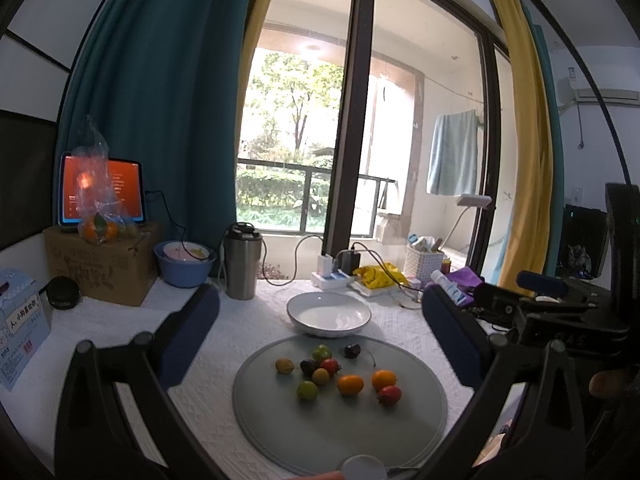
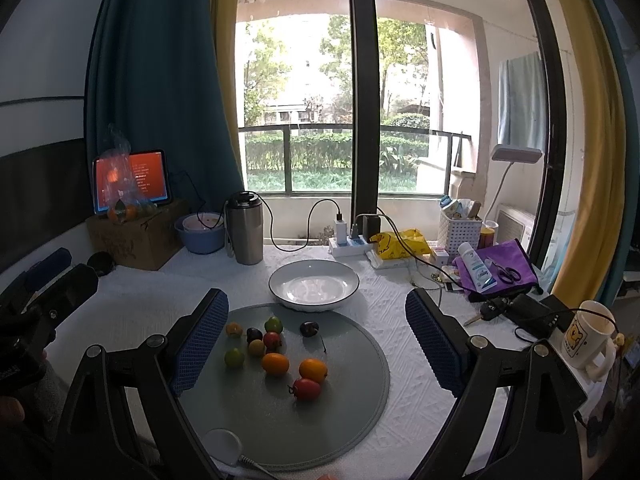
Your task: Organize fruits
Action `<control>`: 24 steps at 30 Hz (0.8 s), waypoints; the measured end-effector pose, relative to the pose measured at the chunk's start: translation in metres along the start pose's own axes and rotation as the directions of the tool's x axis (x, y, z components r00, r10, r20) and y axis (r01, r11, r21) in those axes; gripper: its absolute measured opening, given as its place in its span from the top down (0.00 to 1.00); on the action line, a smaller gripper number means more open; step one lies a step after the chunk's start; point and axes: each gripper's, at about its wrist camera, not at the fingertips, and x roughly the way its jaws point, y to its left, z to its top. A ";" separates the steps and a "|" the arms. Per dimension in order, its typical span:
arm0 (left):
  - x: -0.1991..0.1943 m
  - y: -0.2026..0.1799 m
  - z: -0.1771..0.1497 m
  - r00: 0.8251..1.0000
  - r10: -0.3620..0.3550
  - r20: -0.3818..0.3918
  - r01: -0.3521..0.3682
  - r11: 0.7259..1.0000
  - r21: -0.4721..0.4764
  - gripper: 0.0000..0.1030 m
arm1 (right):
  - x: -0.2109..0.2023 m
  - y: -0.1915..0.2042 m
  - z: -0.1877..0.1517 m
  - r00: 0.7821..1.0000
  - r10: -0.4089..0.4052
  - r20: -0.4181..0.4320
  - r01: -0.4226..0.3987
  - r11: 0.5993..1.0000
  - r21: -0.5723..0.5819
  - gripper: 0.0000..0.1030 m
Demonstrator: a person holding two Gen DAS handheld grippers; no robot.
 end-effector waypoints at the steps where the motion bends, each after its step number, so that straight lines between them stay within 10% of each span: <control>1: 0.001 -0.001 -0.001 1.000 0.001 -0.003 -0.001 1.000 0.001 0.01 | 0.002 -0.001 0.000 1.000 0.001 -0.003 -0.001 1.000 0.002 0.10; 13: 0.044 0.001 -0.032 0.986 0.011 -0.165 -0.010 1.000 0.006 0.01 | 0.045 -0.015 -0.026 0.993 0.017 -0.117 -0.013 0.999 0.036 0.10; 24: 0.113 0.004 -0.076 0.921 0.014 -0.390 -0.012 1.000 0.007 0.02 | 0.112 -0.031 -0.064 0.951 0.067 -0.303 -0.043 0.996 0.085 0.11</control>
